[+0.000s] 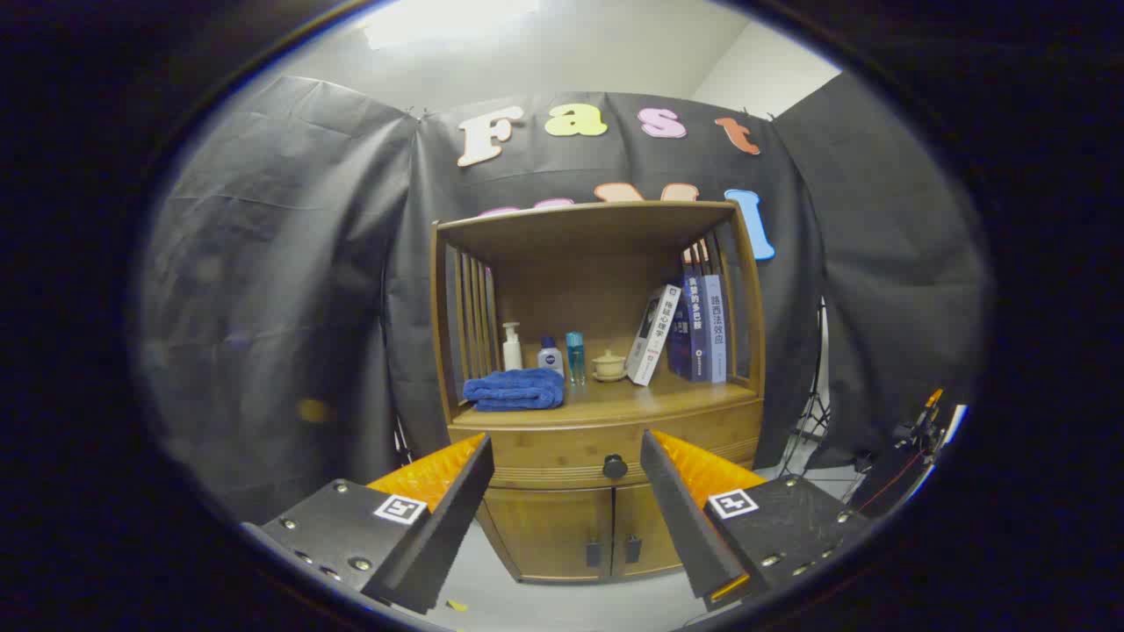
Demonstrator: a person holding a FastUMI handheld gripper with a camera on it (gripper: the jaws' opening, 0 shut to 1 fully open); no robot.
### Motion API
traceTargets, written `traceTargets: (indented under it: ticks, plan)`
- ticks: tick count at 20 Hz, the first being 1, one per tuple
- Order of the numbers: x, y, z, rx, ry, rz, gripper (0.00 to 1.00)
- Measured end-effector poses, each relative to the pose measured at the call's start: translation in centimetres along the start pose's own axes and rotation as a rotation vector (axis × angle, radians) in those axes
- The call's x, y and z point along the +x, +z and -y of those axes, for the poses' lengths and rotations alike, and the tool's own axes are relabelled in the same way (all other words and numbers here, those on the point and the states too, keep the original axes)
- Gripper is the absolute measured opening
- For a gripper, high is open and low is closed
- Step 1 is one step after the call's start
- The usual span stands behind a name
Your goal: Pull open the drawer, take out the items inside it, and place them on the countertop above the cabinet.
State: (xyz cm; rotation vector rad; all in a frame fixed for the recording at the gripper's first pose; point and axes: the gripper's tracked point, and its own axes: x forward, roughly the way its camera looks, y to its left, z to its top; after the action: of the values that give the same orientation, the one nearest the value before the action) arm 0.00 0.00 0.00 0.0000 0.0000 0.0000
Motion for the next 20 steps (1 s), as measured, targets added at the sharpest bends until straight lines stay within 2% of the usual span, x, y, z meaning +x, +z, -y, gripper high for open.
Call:
traceTargets:
  ticks: [9,20]
  plan:
    - [0.0,-1.4,0.9,-0.027,-0.027,-0.016,1.0]
    - [0.4,-3.0,0.6,-0.037,-0.009,-0.046,1.0]
